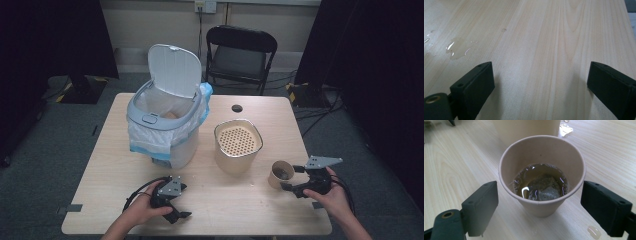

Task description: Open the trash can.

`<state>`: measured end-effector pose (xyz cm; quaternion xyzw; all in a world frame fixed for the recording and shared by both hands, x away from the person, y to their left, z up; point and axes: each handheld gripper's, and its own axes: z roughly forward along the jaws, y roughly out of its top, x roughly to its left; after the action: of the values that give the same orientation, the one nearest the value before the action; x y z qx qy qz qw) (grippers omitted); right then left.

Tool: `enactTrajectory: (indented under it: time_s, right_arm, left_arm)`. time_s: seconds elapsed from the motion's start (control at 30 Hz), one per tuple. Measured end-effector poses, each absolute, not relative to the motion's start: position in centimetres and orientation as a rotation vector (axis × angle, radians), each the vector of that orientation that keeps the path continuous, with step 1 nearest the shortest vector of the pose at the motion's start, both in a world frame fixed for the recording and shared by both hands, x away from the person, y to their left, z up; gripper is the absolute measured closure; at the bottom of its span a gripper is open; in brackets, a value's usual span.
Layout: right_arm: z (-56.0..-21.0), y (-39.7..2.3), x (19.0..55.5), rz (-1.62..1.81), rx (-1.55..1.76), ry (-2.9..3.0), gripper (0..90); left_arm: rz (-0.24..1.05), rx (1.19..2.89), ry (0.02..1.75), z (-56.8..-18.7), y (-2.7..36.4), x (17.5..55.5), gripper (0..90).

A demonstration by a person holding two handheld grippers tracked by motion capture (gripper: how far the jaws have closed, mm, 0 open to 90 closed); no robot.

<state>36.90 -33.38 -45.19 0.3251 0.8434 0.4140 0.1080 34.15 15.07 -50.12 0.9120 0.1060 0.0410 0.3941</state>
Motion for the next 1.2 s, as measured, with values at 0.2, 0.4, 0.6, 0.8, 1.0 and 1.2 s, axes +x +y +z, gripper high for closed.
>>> enactTrajectory:
  time_s: [0.2, 0.4, 0.6, 0.8, 1.0, 1.2]
  right_arm:
    - [-45.9, -33.0, 37.2, 1.234, 0.959, 2.471, 14.1]
    - [-46.4, -32.6, 37.6, 1.245, 0.957, 2.462, 14.3]
    - [-47.0, -32.2, 38.0, 1.257, 0.962, 2.441, 14.1]
    - [-47.4, -32.0, 38.1, 1.259, 0.964, 2.436, 14.3]
    - [-47.7, -31.8, 38.3, 1.286, 0.965, 2.425, 15.1]
    - [-48.1, -31.7, 38.5, 1.308, 0.959, 2.415, 18.2]
  left_arm:
    - [0.099, 2.310, 0.274, -50.2, 14.9, 34.1, 4.9]
    - [0.092, 2.308, 0.266, -50.3, 14.8, 34.0, 3.2]
    - [0.092, 2.317, 0.266, -50.2, 14.8, 34.0, 2.4]
    - [0.091, 2.314, 0.263, -50.3, 14.8, 34.0, 2.1]
    - [0.085, 2.316, 0.259, -50.3, 14.8, 34.0, 1.7]
    - [0.086, 2.316, 0.259, -50.3, 14.8, 34.0, 1.7]
